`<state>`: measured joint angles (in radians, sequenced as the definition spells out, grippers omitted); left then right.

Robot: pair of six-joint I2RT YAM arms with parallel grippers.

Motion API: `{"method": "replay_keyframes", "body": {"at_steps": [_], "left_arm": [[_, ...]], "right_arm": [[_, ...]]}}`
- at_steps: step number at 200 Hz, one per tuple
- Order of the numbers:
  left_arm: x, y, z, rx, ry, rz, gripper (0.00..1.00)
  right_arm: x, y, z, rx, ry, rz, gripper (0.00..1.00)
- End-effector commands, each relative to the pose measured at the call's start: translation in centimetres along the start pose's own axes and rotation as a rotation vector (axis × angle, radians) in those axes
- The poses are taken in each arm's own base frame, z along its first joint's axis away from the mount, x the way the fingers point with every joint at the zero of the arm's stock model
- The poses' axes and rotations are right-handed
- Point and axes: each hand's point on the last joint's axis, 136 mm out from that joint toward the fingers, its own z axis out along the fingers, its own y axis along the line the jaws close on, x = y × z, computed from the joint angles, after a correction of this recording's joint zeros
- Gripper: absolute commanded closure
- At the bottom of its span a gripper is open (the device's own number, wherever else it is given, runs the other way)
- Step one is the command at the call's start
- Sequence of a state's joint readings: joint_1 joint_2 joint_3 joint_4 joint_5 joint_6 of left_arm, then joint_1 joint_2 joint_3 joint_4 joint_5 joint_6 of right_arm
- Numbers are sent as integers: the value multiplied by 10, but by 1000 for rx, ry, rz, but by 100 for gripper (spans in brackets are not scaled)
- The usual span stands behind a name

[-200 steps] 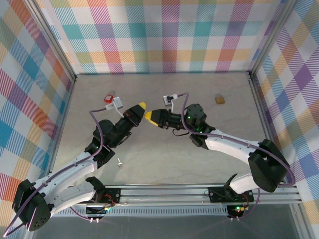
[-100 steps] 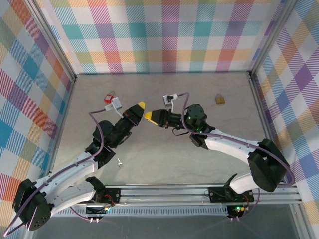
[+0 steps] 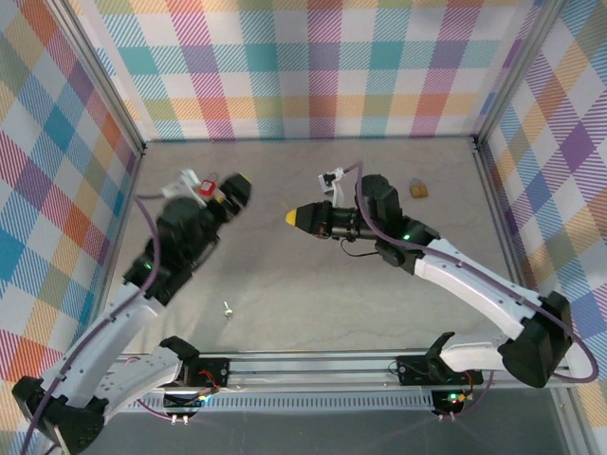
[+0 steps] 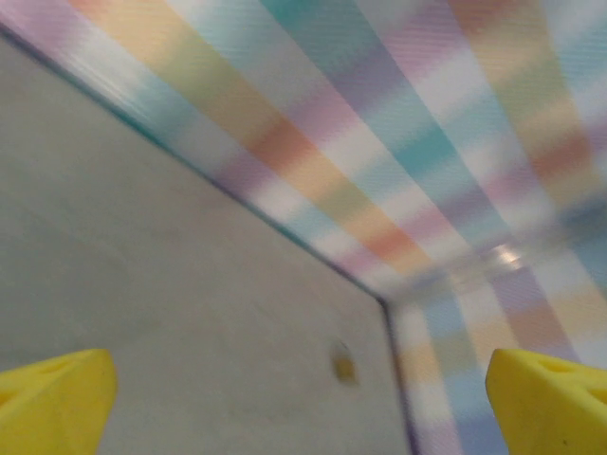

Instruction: Unlock with the key

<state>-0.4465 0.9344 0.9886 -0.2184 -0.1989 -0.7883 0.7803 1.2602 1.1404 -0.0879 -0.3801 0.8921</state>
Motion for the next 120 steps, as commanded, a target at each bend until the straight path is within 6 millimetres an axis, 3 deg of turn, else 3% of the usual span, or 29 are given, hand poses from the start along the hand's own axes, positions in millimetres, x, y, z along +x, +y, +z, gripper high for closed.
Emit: {"method": "replay_keyframes", "body": {"at_steps": [1, 18, 42, 89, 120], "left_arm": [[26, 96, 18, -387, 318, 117, 0], [22, 129, 44, -548, 454, 249, 0], [8, 160, 85, -692, 545, 400, 0], [-24, 207, 163, -843, 611, 554, 3], [-32, 233, 199, -888, 646, 577, 4]], "right_arm": [[34, -63, -28, 362, 136, -48, 100], [38, -64, -31, 376, 159, -53, 100], [43, -67, -31, 383, 184, -44, 100], [53, -72, -31, 382, 217, -18, 100], [58, -78, -36, 404, 221, 0, 100]]}}
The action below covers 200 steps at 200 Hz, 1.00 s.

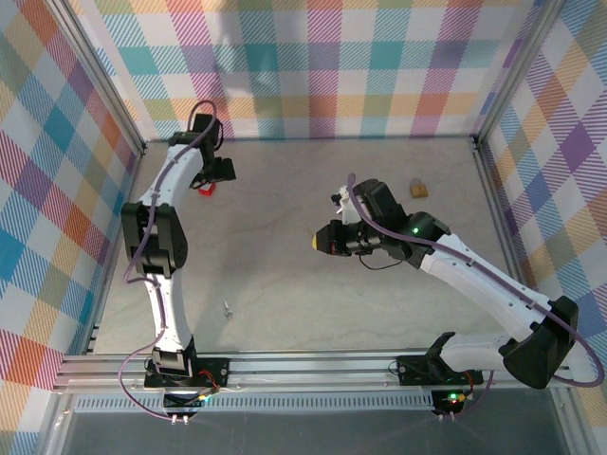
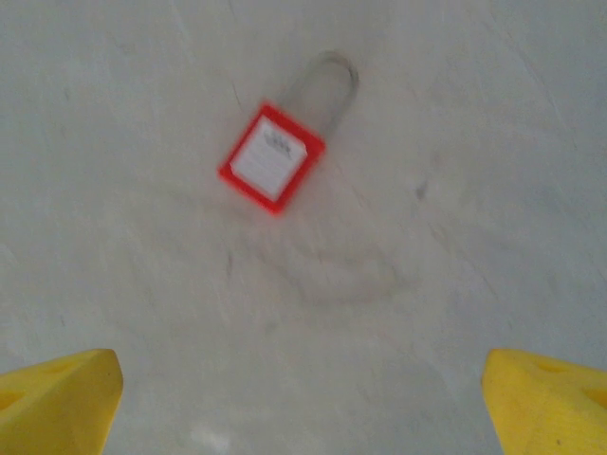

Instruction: Unlock with the key

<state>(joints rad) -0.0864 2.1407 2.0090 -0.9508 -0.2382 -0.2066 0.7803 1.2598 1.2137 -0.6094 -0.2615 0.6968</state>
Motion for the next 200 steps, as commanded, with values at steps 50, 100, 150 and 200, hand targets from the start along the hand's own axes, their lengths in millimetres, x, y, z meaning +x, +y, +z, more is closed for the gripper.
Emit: {"method": "replay_keyframes", "body": {"at_steps": [50, 100, 150, 200], "left_arm": [[-21, 17, 56, -19, 92, 56, 7], [-23, 17, 83, 64, 118, 57, 8], [-15, 13, 108, 90, 156, 120, 9], [-11, 23, 124, 29, 172, 188, 13]], "right_arm": [[26, -22, -3, 48, 39, 51, 100], [30, -29, 5, 56, 50, 89, 100], [23, -26, 15, 54, 62, 101, 100], [21, -26, 19, 60, 68, 116, 100]]}}
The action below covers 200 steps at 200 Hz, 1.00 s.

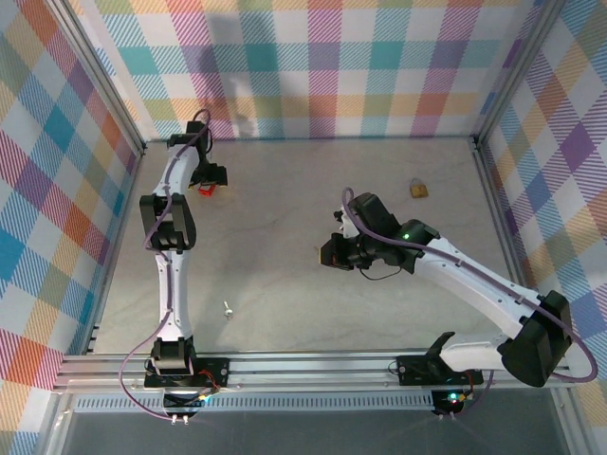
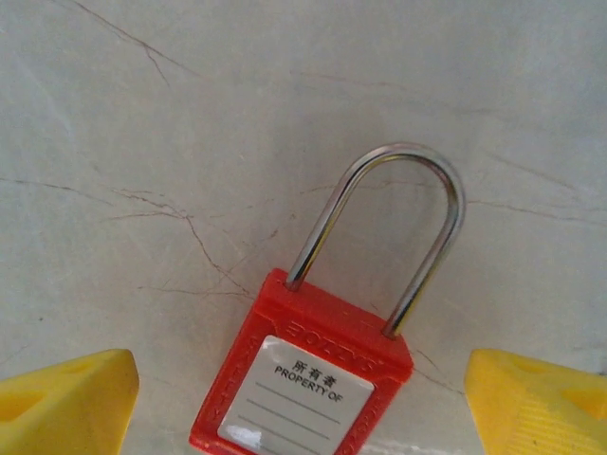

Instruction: Unlock with the key

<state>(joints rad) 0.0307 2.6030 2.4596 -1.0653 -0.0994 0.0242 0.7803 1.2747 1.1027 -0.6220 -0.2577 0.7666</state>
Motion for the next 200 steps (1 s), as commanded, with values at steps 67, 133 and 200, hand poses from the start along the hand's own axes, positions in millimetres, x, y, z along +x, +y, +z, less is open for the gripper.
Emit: {"method": "replay_keyframes", "body": {"at_steps": [67, 133, 200], "left_arm": [[-8, 7, 7, 16, -13, 37, 29], [-7, 10, 6, 67, -2, -31, 41], [15, 10, 6, 85, 82, -99, 58]], "right_arm": [[-9, 14, -4, -26, -23, 5, 100], [-7, 10, 0, -20, -22, 16, 100], [-7, 9, 3, -23, -19, 15, 100]]}}
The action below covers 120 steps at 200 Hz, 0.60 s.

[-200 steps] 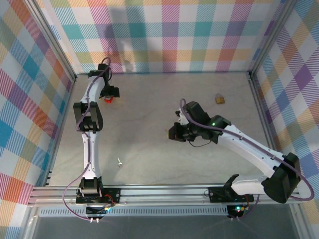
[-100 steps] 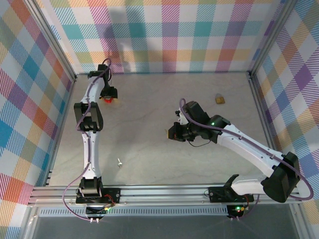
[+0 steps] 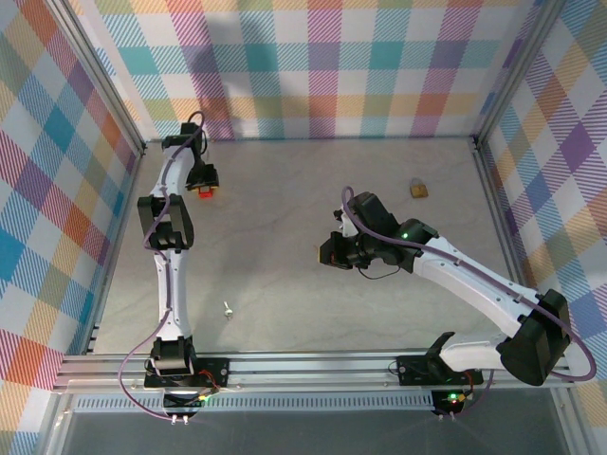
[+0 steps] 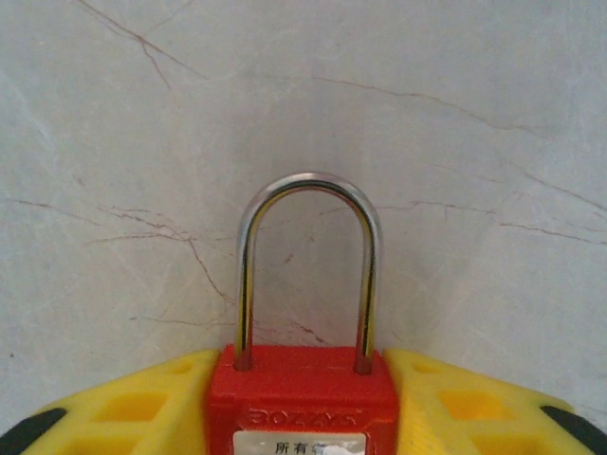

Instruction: Unlock with the key

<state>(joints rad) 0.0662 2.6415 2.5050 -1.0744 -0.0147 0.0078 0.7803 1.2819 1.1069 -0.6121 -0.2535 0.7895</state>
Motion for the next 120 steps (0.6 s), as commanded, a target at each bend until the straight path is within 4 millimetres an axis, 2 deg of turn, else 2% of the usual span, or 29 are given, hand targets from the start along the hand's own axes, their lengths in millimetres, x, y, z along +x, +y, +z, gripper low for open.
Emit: {"method": "replay_keyframes", "body": {"at_steps": [1, 27, 73, 120], "left_arm": [[16, 6, -4, 11, 67, -51, 58], [21, 8, -9, 5, 71, -80, 60], [24, 10, -19, 2, 58, -119, 42], [28, 12, -10, -14, 80, -123, 46]], "right_arm": [[-4, 8, 2, -21, -11, -5, 100], [-3, 7, 2, -20, -11, -9, 100], [-2, 6, 0, -26, -15, -14, 100], [-1, 4, -2, -25, -24, -16, 100]]}}
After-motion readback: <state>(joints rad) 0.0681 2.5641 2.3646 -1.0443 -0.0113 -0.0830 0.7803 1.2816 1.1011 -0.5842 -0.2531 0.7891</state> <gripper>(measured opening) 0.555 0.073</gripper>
